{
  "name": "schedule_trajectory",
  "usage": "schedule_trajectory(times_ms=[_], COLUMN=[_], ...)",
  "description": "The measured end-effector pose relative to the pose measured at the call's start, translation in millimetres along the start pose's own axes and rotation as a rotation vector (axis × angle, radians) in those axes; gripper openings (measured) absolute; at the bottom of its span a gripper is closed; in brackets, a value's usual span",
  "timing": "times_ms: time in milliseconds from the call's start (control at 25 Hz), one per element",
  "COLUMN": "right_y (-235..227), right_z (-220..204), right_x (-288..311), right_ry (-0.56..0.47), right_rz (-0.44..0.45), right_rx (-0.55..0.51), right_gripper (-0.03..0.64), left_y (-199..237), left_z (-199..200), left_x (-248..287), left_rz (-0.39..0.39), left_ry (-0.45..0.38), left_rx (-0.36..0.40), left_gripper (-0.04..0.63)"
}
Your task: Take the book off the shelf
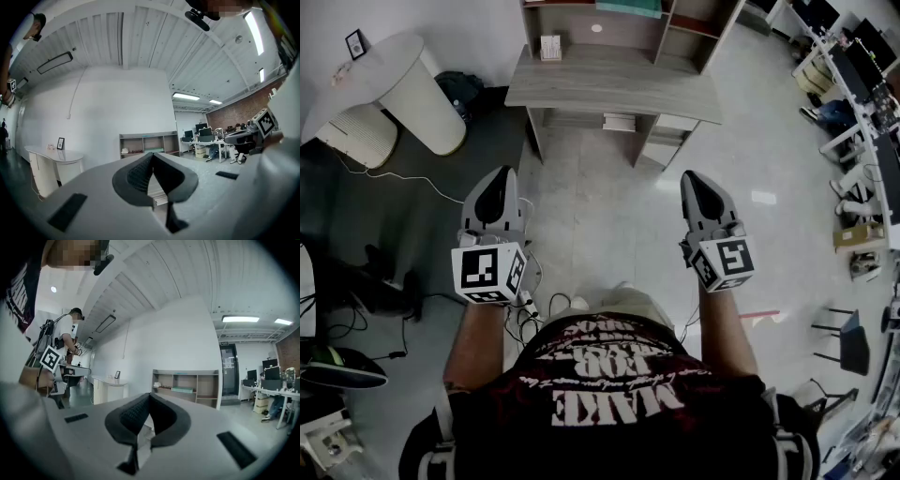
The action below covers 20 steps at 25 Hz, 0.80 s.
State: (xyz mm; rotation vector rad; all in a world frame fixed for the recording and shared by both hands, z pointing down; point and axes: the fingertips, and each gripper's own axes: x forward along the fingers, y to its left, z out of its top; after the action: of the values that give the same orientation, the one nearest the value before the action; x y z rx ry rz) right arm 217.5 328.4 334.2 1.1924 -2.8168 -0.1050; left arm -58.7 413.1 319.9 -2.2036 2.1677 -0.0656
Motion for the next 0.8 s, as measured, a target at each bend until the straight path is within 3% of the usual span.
schedule_trajectory(times_ms=[320,520,560,600,640,720,800], right_y=[33.6,19.2,16.8,14.5,12.1,5.5,-3.3], right_z=[-9.8,-14.9,-15.9,-17.6,-19.8,-24.3,-28.8], right_x=[8.4,10.6,12.4,15.4,18.8,26.2,35.4], right_ry=[0.016,-0.017,-0.022,-0.022,-0.017,-0.01,-0.008], right_rz=[0.001,-0.076,-0.083,-0.083,-0.081,-0.081,-0.087], right_rx=[0.02,-0.002,-0.004,-0.002,0.004,0.012,0.021], right_gripper=[0.003,0.006,0.038,0.142,0.19,0.19,0.2], left_y=[29.8,33.3,35.2,37.1,38.7,42.8,50.4], left_z=[-22.6,-32.0,-33.8,-35.3,-36.4,-37.6,-40.0], left_x=[-11.1,1.5,4.6,8.1,11.9,20.4,30.7], left_rz=[0.013,0.015,0.023,0.03,0.032,0.032,0.038], left_ry=[0.014,0.009,0.011,0.013,0.016,0.015,0.009], left_rx=[-0.012,-0.023,-0.023,-0.021,-0.019,-0.024,-0.057], left_gripper=[0.008,0.009,0.011,0.025,0.075,0.163,0.187])
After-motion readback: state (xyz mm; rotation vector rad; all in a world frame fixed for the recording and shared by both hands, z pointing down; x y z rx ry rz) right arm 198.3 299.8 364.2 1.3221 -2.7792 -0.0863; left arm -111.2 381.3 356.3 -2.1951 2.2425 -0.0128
